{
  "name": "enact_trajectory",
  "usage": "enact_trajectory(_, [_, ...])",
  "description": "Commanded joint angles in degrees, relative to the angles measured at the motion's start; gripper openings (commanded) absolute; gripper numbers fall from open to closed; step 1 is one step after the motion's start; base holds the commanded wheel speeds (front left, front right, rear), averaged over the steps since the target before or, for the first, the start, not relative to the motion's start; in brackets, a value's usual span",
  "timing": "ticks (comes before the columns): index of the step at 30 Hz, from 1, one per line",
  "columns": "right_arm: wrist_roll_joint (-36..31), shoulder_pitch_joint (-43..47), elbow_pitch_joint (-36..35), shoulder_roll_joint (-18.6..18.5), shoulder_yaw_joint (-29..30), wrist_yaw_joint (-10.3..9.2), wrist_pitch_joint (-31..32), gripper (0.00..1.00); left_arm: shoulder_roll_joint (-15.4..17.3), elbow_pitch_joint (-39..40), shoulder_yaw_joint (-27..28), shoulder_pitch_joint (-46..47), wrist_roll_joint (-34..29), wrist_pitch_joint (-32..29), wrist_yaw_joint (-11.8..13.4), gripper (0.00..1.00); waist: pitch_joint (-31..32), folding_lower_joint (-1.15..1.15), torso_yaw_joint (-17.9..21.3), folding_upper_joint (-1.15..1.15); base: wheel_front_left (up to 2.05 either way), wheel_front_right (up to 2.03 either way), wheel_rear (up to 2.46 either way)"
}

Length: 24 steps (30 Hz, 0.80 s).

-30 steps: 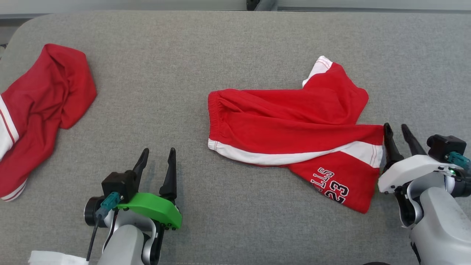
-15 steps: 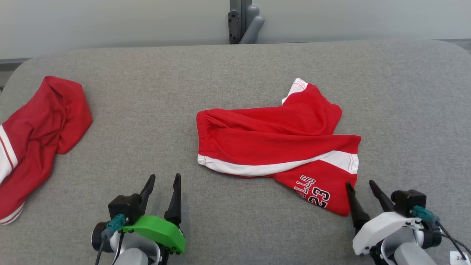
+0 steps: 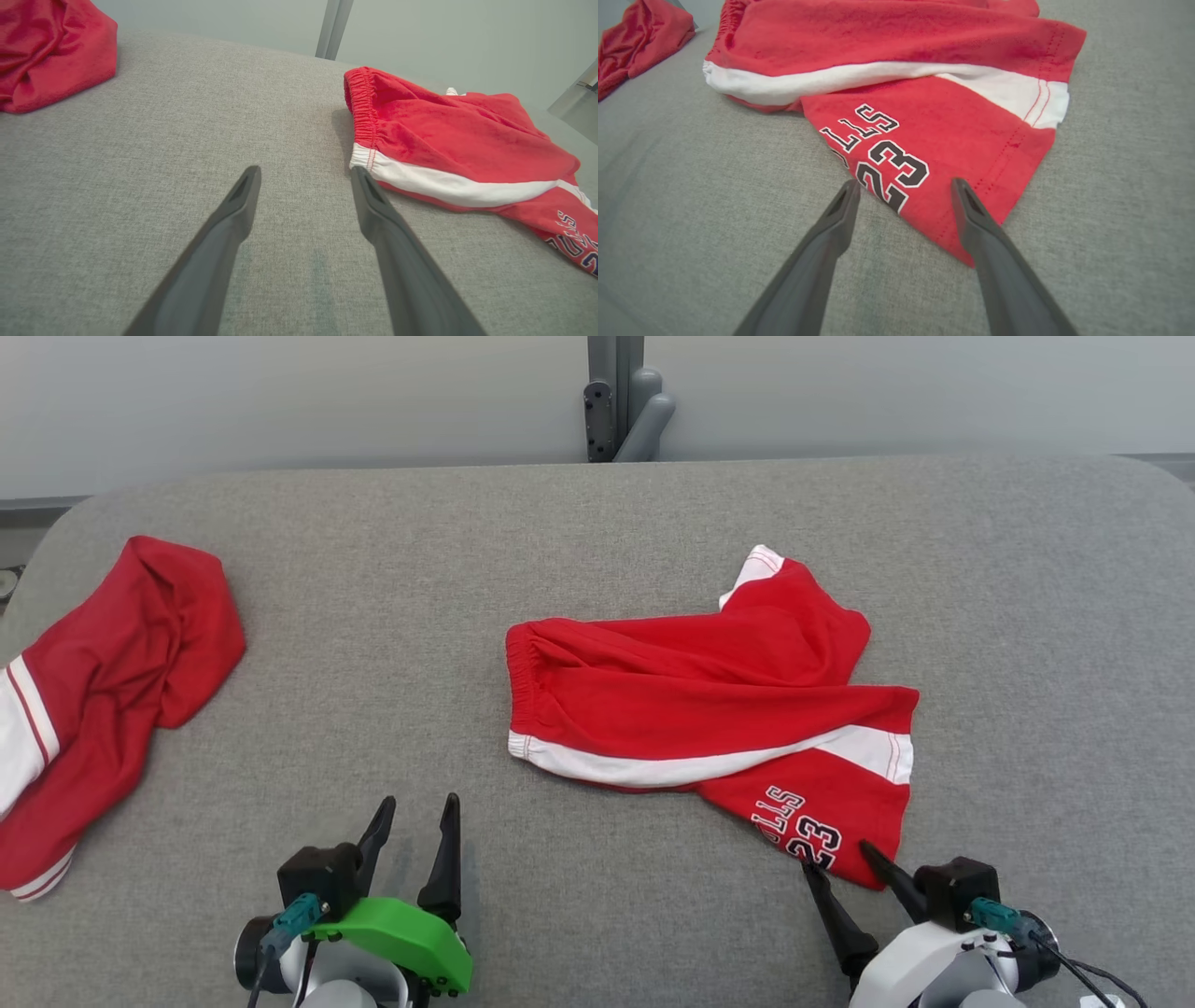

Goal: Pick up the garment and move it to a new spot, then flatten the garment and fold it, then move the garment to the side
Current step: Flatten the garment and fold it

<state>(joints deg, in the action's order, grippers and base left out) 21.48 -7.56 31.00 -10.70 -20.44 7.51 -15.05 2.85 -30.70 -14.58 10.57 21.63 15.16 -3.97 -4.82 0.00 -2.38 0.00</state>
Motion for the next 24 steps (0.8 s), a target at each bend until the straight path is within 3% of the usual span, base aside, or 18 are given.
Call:
enact_trajectory(1, [-0.59, -0.69, 0.78, -0.35, -0.29, -0.04, -0.16, 1.0, 0.14, -0.09, 0.12, -0.49, 0.33, -0.02, -0.07, 1.0, -0.23, 0.0, -0.46, 0.0, 0.0, 0.0, 0.0])
enact_trajectory(4, [-2.52, -1.92, 4.24, -0.48, -0.69, -0.04, -0.16, 1.0, 0.14, -0.23, 0.18, -0.55, 0.58, -0.02, -0.12, 1.0, -0.34, 0.0, -1.19, 0.0, 0.0, 0.0, 0.0])
enact_trajectory(5, [-2.94, -2.37, 5.59, -0.33, -0.79, -0.05, -0.16, 0.81, 0.14, -0.28, 0.22, -0.63, 0.56, -0.02, -0.2, 1.0, -0.31, 0.0, -1.4, 0.0, 0.0, 0.0, 0.0])
enact_trajectory(6, [-3.47, -2.85, 6.85, -0.32, -0.58, -0.05, -0.15, 0.36, 0.14, -0.33, 0.21, -0.74, 0.56, -0.02, -0.3, 1.0, -0.31, 0.0, -1.59, 0.0, 0.0, 0.0, 0.0])
enact_trajectory(7, [-4.03, -3.15, 8.21, -0.49, -0.8, -0.06, -0.04, 0.0, 0.14, -0.39, 0.3, -0.8, 0.66, -0.02, -0.24, 1.0, -0.31, 0.0, -1.76, 0.0, 0.0, 0.0, 0.0])
enact_trajectory(11, [-4.92, -3.5, 9.96, -1.52, -1.86, -0.05, -0.01, 0.0, 0.14, -0.54, 0.58, -1.07, 0.6, -0.02, -0.29, 1.0, -0.04, 0.0, -2.04, 0.0, 0.0, 0.0, 0.0])
enact_trajectory(18, [-4.85, 1.61, 8.14, -7.35, -1.12, -0.08, 0.0, 0.0, 0.14, -0.81, 0.79, -1.96, 0.79, -0.02, -0.33, 1.0, 1.56, 0.0, -1.03, 0.0, 0.0, 0.0, 0.0])
enact_trajectory(24, [-3.27, 3.62, 5.74, -9.84, -0.13, -0.07, -0.03, 0.0, 0.14, -1.27, 0.85, -2.48, 0.87, -0.02, -0.34, 1.0, 3.0, 0.0, -0.14, 0.0, 0.0, 0.0, 0.0])
